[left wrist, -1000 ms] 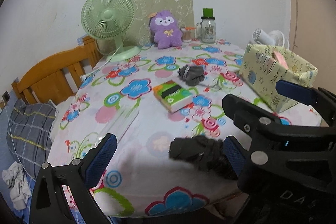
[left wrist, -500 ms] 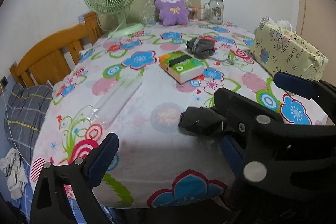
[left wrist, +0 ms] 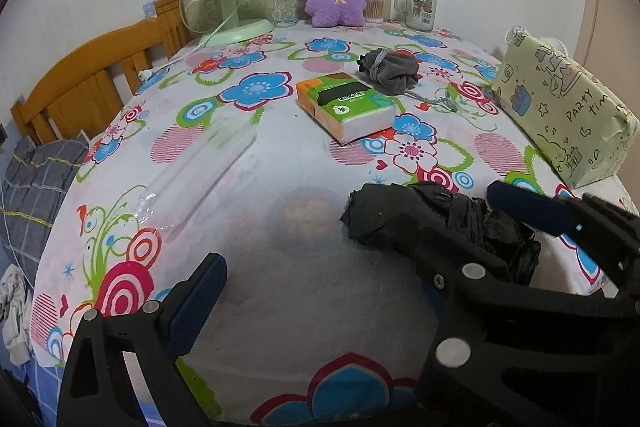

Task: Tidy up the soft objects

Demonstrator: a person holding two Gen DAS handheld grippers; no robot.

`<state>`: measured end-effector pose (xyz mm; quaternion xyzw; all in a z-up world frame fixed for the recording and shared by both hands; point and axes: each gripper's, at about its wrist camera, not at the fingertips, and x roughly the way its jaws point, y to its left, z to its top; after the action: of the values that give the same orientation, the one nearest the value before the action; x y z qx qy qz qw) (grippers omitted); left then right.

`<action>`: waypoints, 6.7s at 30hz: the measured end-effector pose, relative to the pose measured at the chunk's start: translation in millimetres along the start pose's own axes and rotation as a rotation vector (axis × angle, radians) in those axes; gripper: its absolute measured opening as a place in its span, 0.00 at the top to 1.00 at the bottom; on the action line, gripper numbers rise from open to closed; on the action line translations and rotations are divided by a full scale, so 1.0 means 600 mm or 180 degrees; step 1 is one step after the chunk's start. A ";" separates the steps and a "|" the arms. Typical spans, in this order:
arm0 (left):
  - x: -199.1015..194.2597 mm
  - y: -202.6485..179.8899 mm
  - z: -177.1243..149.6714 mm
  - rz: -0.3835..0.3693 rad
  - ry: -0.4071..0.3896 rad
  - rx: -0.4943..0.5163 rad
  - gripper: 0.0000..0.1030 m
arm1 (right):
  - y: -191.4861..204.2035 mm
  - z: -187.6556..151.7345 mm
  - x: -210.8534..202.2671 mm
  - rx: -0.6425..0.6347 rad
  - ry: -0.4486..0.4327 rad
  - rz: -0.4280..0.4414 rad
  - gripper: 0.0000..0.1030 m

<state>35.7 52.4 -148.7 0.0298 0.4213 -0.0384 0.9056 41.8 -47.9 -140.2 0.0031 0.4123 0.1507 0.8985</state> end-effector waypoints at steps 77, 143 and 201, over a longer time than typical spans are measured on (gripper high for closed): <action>0.043 0.033 0.087 -0.0230 0.0068 0.0178 0.87 | 0.001 0.103 0.039 0.0093 -0.0213 -0.0265 0.58; -0.144 -0.145 0.161 -0.0300 -0.0639 0.0379 0.87 | -0.116 0.129 -0.203 0.0280 -0.0904 -0.0529 0.58; -0.089 -0.349 0.272 -0.0710 -0.0660 0.0778 0.87 | -0.339 0.176 -0.228 0.0575 -0.1038 -0.0942 0.58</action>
<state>105.9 -167.9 -7.4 0.0885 0.3187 -0.1923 0.9239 90.5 -266.7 4.4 0.0473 0.2694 -0.0225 0.9616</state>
